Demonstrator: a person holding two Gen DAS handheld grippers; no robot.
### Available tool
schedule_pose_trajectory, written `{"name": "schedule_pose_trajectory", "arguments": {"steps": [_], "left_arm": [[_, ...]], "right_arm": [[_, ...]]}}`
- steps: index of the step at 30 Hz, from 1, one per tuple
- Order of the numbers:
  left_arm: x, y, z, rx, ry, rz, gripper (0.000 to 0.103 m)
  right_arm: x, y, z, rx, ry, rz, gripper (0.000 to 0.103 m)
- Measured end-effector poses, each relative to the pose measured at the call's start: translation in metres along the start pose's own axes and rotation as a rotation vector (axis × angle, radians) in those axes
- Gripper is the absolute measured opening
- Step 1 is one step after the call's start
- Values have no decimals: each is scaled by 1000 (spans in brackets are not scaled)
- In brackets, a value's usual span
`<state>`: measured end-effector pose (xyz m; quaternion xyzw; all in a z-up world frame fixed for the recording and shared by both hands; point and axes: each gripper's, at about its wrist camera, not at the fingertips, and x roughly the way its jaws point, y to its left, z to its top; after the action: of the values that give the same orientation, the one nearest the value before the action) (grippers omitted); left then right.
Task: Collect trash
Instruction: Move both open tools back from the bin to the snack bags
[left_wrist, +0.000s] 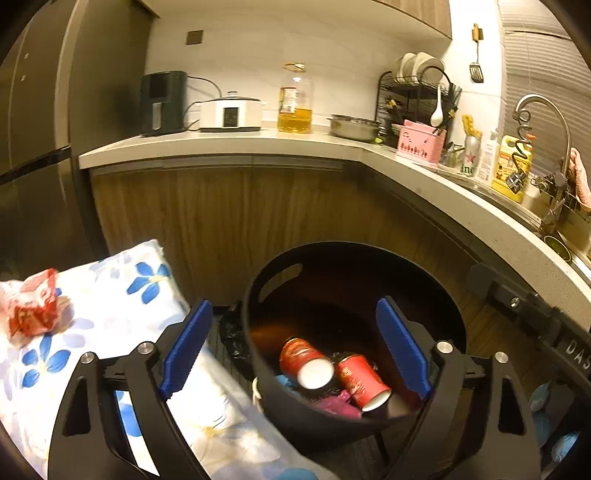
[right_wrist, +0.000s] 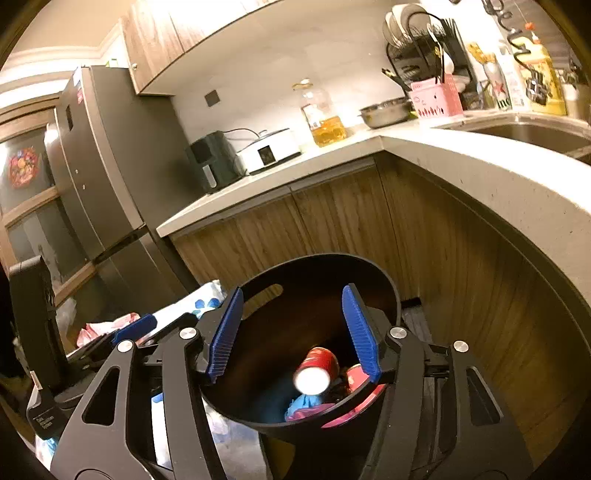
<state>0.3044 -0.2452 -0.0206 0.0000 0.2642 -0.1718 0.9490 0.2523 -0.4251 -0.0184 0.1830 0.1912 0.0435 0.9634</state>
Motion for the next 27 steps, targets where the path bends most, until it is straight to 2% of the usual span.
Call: {"name": "schedule_pose_trajectory", "arguments": {"steps": [7,15,21,27], "left_arm": [[-38,44,-16,-92,-35,133,94],[-97,116,-40,-186,-88,365,94],[-134,171,-57,-223,-94,517,95],[-166,222,-64,-272,-114,608,96]], "right_arm": [[-7,34,-7,-60,-10,40,65],[-2,93,-24,-126,2,118,69],[11,144,-43,-177,33,182,69],[23,198,-57,-220,53,254,69]]}}
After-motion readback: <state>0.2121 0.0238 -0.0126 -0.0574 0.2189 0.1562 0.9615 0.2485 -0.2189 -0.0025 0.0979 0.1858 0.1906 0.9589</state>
